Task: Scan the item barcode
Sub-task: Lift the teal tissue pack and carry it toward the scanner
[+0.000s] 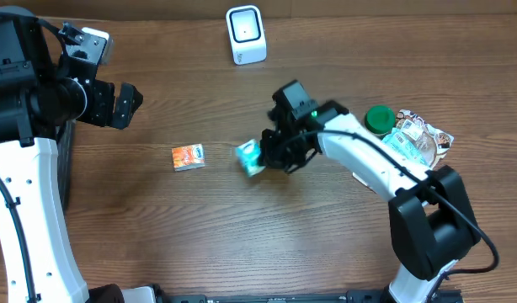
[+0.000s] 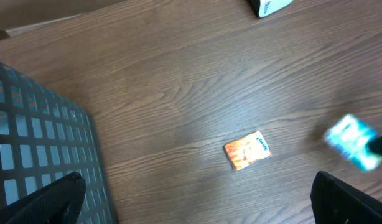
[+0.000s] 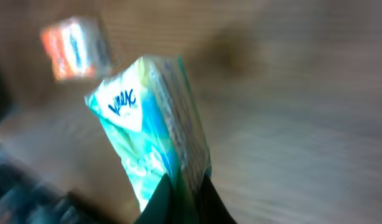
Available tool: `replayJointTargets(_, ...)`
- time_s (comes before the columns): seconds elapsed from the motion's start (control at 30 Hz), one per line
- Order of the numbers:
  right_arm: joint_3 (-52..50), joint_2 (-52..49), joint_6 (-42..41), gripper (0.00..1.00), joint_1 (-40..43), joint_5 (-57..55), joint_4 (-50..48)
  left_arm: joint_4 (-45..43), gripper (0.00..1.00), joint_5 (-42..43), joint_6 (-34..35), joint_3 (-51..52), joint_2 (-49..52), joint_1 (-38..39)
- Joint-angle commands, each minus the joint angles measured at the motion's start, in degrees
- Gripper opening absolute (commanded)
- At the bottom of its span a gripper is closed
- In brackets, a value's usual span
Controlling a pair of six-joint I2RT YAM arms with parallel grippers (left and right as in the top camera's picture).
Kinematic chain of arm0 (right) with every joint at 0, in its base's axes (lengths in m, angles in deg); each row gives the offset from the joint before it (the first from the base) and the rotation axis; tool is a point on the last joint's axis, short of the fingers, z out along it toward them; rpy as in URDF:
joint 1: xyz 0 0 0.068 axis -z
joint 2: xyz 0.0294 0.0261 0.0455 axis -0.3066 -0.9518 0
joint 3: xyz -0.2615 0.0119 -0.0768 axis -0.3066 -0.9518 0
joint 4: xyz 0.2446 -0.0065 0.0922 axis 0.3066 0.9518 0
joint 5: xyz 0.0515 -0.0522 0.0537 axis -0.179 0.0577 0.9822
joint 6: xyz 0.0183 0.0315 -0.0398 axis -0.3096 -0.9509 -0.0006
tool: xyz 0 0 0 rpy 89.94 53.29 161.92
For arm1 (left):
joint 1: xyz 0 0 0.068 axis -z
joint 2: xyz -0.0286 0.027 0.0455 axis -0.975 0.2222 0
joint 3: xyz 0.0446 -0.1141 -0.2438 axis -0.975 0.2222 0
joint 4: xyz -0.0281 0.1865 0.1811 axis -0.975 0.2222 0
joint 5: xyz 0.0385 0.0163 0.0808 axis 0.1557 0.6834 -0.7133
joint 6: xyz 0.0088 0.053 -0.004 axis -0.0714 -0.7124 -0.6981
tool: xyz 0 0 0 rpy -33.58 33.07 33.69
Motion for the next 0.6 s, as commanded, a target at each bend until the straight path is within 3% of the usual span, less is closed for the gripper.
replayJointTargets(0.0,14.01,1.14,4.66,0.04,1.33,-19.23,5.16,-0.07,1.0,0.2,-1.29,-1.03,0.09,-0.2)
replayJointTargets(0.1,26.6,0.48,5.68,0.04,1.57,-28.87,10.49,-0.07,1.0,0.2,-1.29,-1.03,0.09,-0.22)
replayJointTargets(0.23,40.13,-1.7,8.61,0.04,1.38,-38.82,10.64,-0.07,1.0,0.2,-1.29,-1.03,0.09,-0.2)
replayJointTargets(0.57,42.56,-12.13,26.56,0.04,1.01,-52.35,-20.35,-0.07,1.0,0.2,-1.29,-1.03,0.09,-0.2)
